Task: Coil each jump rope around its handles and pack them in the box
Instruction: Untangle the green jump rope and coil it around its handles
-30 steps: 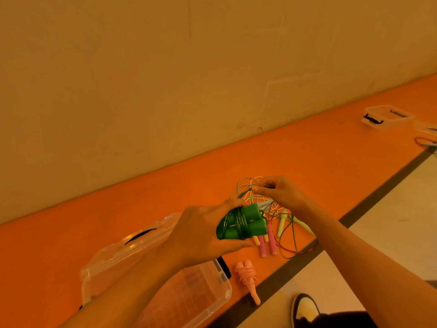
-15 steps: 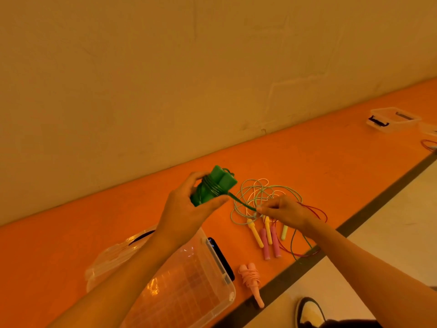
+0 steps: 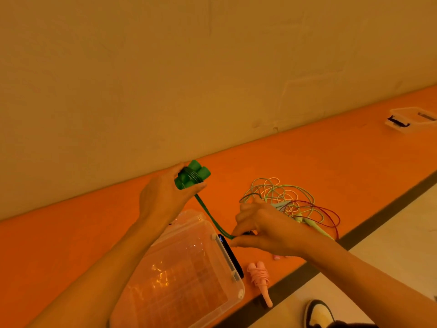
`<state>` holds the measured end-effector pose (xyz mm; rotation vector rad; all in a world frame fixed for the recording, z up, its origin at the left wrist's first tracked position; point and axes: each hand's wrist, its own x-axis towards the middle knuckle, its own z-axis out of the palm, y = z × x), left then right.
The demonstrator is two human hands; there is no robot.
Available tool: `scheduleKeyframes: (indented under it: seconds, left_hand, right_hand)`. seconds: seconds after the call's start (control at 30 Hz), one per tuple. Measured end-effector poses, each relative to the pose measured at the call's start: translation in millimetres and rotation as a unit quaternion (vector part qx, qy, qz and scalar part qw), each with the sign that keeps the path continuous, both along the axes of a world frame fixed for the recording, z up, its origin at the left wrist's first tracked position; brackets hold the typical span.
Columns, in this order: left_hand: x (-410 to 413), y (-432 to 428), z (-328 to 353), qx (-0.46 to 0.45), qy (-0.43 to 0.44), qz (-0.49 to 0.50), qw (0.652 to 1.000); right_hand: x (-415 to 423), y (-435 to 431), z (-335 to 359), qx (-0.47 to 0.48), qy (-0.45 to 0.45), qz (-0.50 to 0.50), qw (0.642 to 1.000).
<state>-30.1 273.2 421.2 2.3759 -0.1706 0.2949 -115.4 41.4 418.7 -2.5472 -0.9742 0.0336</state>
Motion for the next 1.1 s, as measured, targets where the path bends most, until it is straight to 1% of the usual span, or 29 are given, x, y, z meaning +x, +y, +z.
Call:
scheduleKeyframes:
  seconds: [0.13, 0.23, 0.3, 0.37, 0.43, 0.5, 0.63, 0.77, 0.83, 0.87, 1.0, 1.1]
  left_hand:
    - [-4, -2, -8, 0.095, 0.007, -0.014, 0.995]
    - [-11, -10, -11, 0.152, 0.006, -0.041, 0.987]
    - [-19, -18, -16, 0.159, -0.015, -0.101, 0.982]
    - [-25, -25, -21, 0.155, -0.027, -0.153, 0.976]
    - [-30, -33, -24, 0.168, -0.030, -0.178, 0.969]
    - [-37, -43, -22, 0.198, -0.015, -0.189, 0.962]
    - [-55, -61, -17, 0.244, 0.000, -0.222, 0.944]
    - [-64, -67, -19, 0.248, -0.060, -0.271, 0.928]
    - [-66, -68, -19, 0.219, -0.093, -0.278, 0.931]
    - [-67, -68, -19, 0.193, -0.102, -0.277, 0.936]
    - [-72, -66, -16, 0.119, -0.129, -0.260, 0.949]
    - [-73, -63, -16, 0.090, -0.121, -0.255, 0.955]
  right_hand:
    - [-8, 2, 11, 0.032, -0.008, -0.005, 0.999]
    - [-12, 2, 20, 0.077, -0.060, -0.031, 0.995]
    - [-9, -4, 28, 0.110, -0.096, -0.061, 0.987]
    - [-4, -14, 36, 0.145, -0.110, -0.102, 0.978]
    - [1, -25, 40, 0.171, -0.107, -0.143, 0.969]
    - [5, -32, 42, 0.188, -0.104, -0.165, 0.963]
    - [11, -34, 38, 0.188, -0.099, -0.175, 0.961]
    - [19, -35, 32, 0.171, -0.104, -0.211, 0.957]
    - [23, -35, 31, 0.181, -0.082, -0.243, 0.949]
    - [24, -36, 31, 0.197, -0.057, -0.258, 0.944]
    - [30, -38, 31, 0.298, 0.096, -0.272, 0.910]
    - [34, -36, 26, 0.320, 0.160, -0.275, 0.892]
